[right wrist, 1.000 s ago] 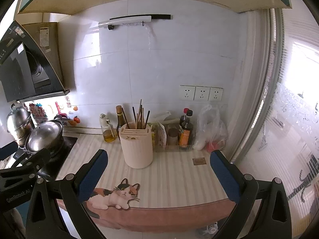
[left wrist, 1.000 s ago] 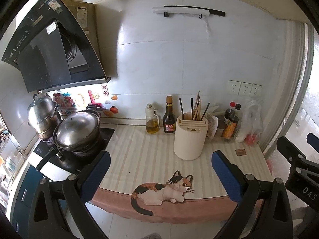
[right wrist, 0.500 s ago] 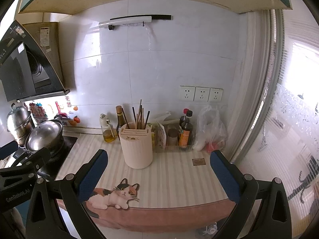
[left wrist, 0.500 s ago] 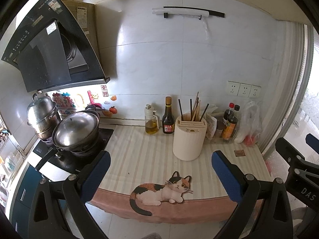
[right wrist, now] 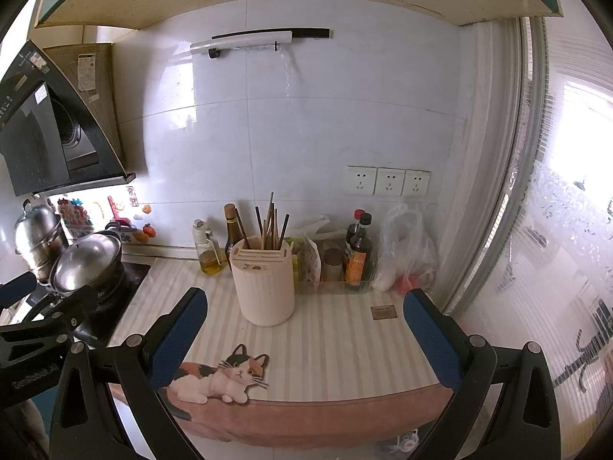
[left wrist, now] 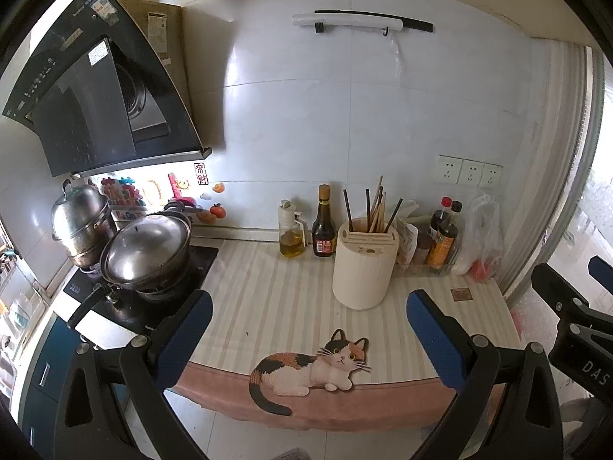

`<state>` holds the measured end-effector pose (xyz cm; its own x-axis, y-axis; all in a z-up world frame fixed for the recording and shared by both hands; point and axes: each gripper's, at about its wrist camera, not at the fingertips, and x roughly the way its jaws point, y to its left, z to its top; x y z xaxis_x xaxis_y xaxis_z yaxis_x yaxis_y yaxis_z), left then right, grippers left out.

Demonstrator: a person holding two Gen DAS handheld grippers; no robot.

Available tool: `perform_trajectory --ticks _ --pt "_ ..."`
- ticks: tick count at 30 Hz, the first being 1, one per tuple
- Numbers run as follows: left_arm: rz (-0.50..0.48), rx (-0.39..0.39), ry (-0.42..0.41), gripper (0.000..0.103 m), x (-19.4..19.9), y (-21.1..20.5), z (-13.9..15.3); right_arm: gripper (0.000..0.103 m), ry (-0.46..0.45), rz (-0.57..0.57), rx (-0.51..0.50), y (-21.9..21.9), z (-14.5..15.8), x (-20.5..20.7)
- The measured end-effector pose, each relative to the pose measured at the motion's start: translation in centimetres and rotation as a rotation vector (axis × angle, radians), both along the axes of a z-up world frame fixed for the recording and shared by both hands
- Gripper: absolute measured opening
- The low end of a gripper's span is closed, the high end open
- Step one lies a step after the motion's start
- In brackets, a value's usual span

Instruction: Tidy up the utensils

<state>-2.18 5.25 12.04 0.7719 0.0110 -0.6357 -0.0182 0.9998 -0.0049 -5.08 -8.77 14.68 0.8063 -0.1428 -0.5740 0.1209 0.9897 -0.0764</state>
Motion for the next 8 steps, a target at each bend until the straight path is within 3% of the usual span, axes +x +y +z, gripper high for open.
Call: perform_trajectory --ticks 8 --pt "0.006 -0.005 -0.002 0.103 0.43 0.24 -0.11 0.103 0.001 0.001 0.001 0.08 0.06 0.27"
